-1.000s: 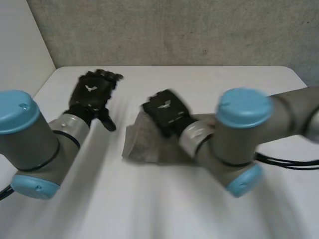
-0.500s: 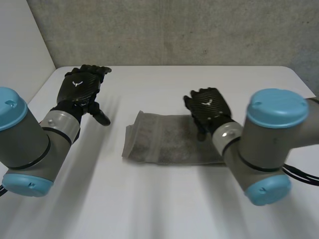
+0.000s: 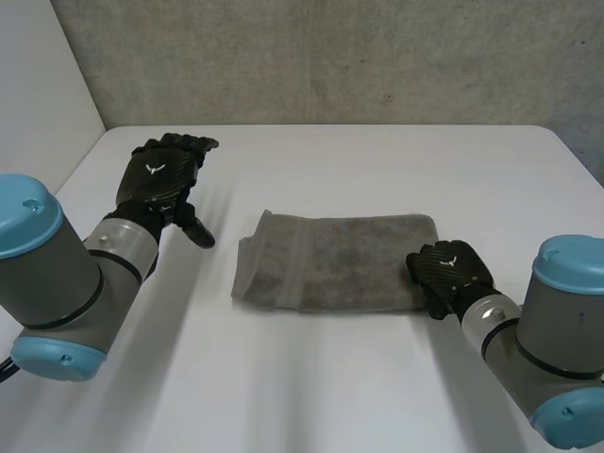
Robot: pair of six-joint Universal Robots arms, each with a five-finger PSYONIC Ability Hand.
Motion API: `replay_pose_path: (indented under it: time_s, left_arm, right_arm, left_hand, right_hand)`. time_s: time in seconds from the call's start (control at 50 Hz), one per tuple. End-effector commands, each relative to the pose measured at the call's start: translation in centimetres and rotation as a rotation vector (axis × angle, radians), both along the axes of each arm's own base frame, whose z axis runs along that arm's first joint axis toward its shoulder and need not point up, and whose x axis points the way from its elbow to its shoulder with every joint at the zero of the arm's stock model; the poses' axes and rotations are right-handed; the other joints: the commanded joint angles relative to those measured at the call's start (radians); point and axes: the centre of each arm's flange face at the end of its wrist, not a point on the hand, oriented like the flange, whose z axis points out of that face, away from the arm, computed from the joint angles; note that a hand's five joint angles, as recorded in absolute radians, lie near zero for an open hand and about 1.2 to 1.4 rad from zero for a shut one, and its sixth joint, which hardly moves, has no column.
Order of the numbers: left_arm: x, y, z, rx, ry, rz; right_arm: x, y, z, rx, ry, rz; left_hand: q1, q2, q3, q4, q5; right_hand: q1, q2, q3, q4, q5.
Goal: Fold the towel.
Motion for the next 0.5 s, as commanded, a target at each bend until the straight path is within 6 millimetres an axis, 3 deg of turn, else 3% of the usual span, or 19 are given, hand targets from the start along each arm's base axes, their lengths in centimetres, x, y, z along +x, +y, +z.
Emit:
replay_pose_path:
  time_s: [0.02, 0.22, 0.26, 0.28, 0.32, 0.34, 0.36, 0.38, 0.42, 0.5]
  left_arm:
    - [0.0, 0.0, 0.0, -0.001, 0.000, 0.000]
    - [0.0, -0.1, 0.5, -0.016, 0.005, 0.002]
    - [0.0, -0.1, 0.8, -0.025, 0.008, 0.002]
    - [0.0, -0.2, 1.0, -0.029, 0.010, 0.002]
    - [0.0, -0.3, 1.2, -0.036, 0.012, 0.003]
    - [0.0, -0.3, 1.4, -0.041, 0.016, 0.003]
    - [0.0, -0.3, 1.4, -0.041, 0.016, 0.003]
    - [0.1, -0.3, 1.7, -0.050, 0.019, 0.005]
    - [0.2, -0.4, 2.1, -0.060, 0.023, 0.011]
    - [0.4, -0.4, 2.5, -0.069, 0.030, 0.017]
  right_arm:
    - [-0.4, -1.0, 0.1, -0.086, 0.072, -0.031]
    - [0.8, -1.9, 2.2, -0.340, 0.369, 0.065]
    - [4.7, 0.3, 3.8, -0.484, 0.427, 0.208]
    - [4.7, 0.3, 3.8, -0.485, 0.427, 0.209]
    - [9.2, 3.3, 5.1, -0.626, 0.428, 0.346]
    - [9.2, 3.3, 5.1, -0.627, 0.428, 0.347]
    - [11.0, 4.7, 5.1, -0.674, 0.413, 0.415]
    - [11.1, 4.7, 5.1, -0.675, 0.412, 0.416]
    - [13.5, 6.9, 3.6, -0.698, 0.384, 0.570]
    - [14.8, 8.6, 1.8, -0.695, 0.352, 0.727]
  left_hand:
    - [-0.075, -0.063, -0.051, -0.064, -0.200]
    - [-0.078, -0.066, -0.054, -0.067, -0.203]
    - [-0.078, -0.066, -0.054, -0.067, -0.203]
    - [-0.078, -0.066, -0.054, -0.067, -0.203]
    - [-0.078, -0.066, -0.054, -0.067, -0.203]
    - [-0.078, -0.066, -0.054, -0.067, -0.203]
    - [-0.078, -0.066, -0.054, -0.067, -0.203]
    - [-0.078, -0.066, -0.054, -0.067, -0.203]
    - [-0.078, -0.066, -0.054, -0.067, -0.203]
    - [-0.078, -0.066, -0.054, -0.067, -0.203]
  right_hand:
    - [0.247, 0.249, 0.264, 0.263, 0.258]
    - [0.247, 0.249, 0.264, 0.263, 0.258]
    - [0.247, 0.249, 0.264, 0.263, 0.258]
    - [0.247, 0.249, 0.264, 0.263, 0.258]
    - [0.247, 0.249, 0.264, 0.263, 0.258]
    - [0.247, 0.249, 0.264, 0.263, 0.258]
    - [0.247, 0.249, 0.264, 0.263, 0.258]
    - [0.247, 0.249, 0.264, 0.263, 0.258]
    - [0.247, 0.249, 0.264, 0.263, 0.258]
    - [0.247, 0.249, 0.264, 0.263, 0.258]
